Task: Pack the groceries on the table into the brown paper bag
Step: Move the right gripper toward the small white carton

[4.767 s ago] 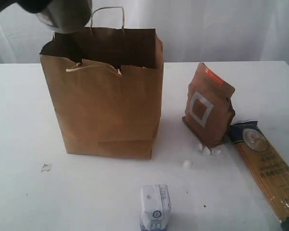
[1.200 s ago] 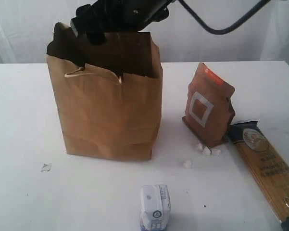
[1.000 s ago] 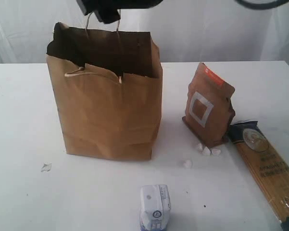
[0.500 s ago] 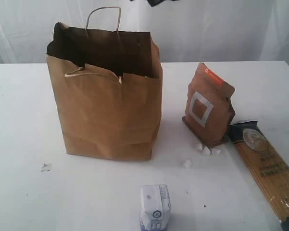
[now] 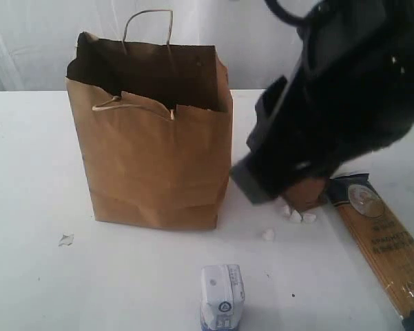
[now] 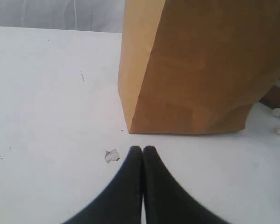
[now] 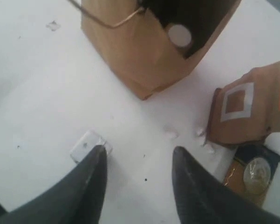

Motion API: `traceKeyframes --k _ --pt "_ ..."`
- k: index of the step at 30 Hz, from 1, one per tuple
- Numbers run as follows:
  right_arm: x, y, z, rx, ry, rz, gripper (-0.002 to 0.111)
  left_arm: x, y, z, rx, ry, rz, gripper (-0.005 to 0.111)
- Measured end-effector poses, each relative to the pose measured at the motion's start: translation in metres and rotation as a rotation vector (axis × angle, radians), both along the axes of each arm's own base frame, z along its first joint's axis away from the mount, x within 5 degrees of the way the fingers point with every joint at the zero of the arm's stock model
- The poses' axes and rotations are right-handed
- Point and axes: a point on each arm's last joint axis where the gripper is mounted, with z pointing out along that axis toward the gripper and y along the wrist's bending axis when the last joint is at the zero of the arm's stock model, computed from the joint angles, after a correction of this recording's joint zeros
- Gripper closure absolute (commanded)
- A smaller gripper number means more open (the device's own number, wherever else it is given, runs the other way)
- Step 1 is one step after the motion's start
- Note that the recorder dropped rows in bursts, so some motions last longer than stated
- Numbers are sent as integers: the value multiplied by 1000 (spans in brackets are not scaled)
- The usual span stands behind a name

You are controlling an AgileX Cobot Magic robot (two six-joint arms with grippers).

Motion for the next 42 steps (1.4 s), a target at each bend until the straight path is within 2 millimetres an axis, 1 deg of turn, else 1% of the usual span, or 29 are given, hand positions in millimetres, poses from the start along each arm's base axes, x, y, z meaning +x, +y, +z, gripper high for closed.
traceKeyframes --k 8,14,20,21,22,23,26,27,32,42 --pt "-28 -11 -31 -9 126 65 66 0 0 0 0 0 0 107" --pt "-35 -20 -53 -36 164 71 66 0 0 0 0 0 0 107" --pt "-37 -19 -81 -40 182 84 67 0 0 0 0 0 0 107" --pt "-37 -18 -93 -40 190 92 69 0 0 0 0 0 0 107" --pt "-38 -17 -99 -34 192 98 77 0 0 0 0 0 0 107" --pt "-38 -15 -109 -21 191 108 82 0 0 0 0 0 0 107" --pt "-38 -13 -124 26 208 85 105 0 0 0 0 0 0 107" --pt "-39 -13 -128 46 218 64 108 0 0 0 0 0 0 107" --pt "-39 -11 -141 78 243 21 108 0 0 0 0 0 0 107" --pt "-30 -12 -140 22 117 63 108 0 0 0 0 0 0 107"
